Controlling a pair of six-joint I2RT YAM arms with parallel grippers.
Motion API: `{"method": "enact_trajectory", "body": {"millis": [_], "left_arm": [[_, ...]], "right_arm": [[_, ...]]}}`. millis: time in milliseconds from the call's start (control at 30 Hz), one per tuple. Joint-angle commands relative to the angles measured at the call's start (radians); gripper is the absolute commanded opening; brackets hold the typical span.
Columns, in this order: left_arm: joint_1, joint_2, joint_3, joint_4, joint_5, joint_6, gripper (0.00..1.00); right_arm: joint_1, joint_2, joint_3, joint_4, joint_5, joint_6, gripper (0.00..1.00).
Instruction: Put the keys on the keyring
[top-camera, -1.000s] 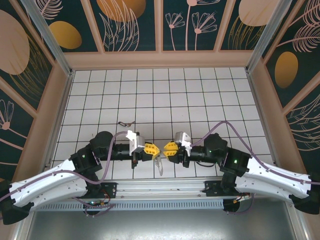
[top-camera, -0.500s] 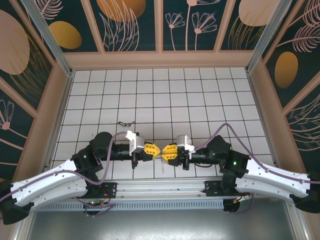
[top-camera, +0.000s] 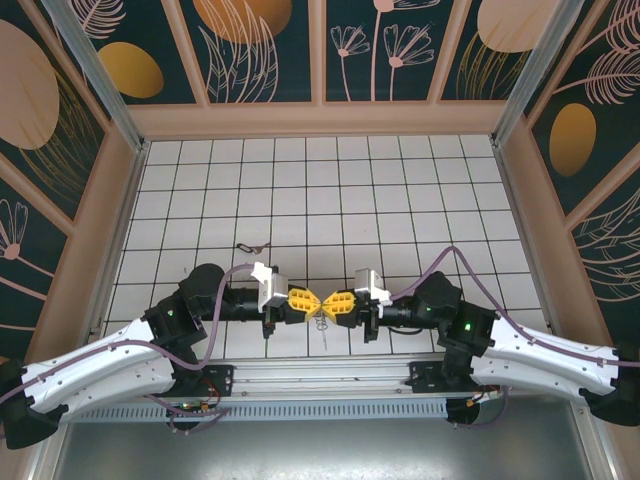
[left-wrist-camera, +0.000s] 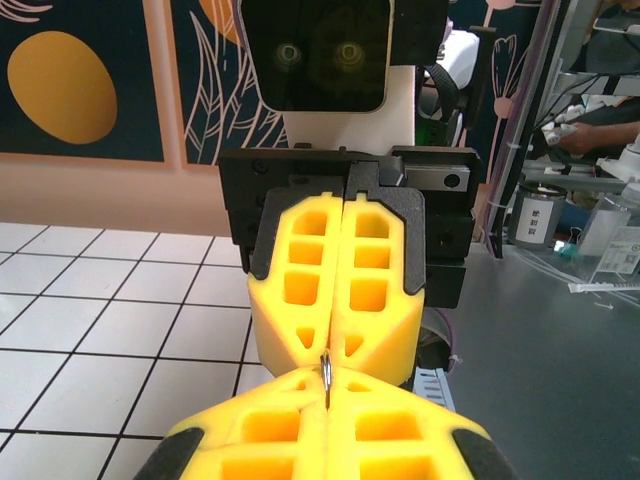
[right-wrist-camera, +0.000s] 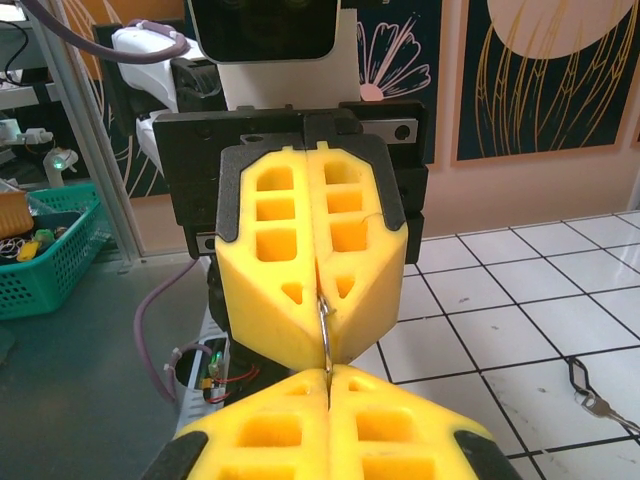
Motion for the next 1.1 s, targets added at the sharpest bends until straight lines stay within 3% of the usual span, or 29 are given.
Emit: {"method": "enact_trajectory", "body": {"millis": [0, 333, 667, 1067], "left_arm": [[-0.005, 0.016, 0.005, 0.005, -0.003, -0.006, 0.0], [-0.005, 0.024, 0.057, -0.196, -0.155, 0.041, 0.07], [-0.005, 0.052, 0.074, -0.247, -0.168, 0.042, 0.18], [-0.005, 0.042, 0.086, -0.258, -0.175, 0.04, 0.22]], "right_arm": [[0.008, -0.001, -0.006, 0.055, 0.021, -0.003, 0.0], [0.008, 0.016, 0.094, -0.185, 0.146, -0.029, 0.0], [0.008, 0.056, 0.155, -0.256, 0.162, -0.07, 0.0], [0.016, 0.097, 0.181, -0.308, 0.159, -0.09, 0.0]]}}
